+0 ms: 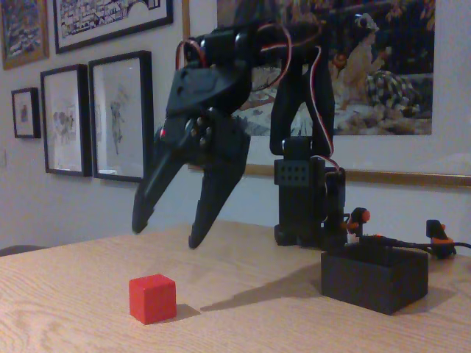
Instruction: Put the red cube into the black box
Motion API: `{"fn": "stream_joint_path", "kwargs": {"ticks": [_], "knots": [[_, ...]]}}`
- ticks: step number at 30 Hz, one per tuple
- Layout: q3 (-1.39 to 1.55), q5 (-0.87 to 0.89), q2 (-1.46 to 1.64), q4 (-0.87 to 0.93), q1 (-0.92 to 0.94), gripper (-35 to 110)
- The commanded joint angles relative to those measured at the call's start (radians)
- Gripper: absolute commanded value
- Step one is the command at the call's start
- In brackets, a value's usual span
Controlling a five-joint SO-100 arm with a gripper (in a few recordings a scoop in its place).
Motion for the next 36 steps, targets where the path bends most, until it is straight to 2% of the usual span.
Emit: {"fn": "stream_joint_path", "kwargs": {"ticks": [1,17,25,32,36], "knots": [[-0.040,-0.021,-0.021,-0.021,0.008,29],[-0.176,-0.043,-0.250,-0.051,0.017,27],[-0.202,-0.032,-0.308,-0.063,0.017,18],[-0.172,-0.005,-0.268,-0.086,0.005,6],[-0.094,0.054,-0.080,-0.057,-0.003,4]]}}
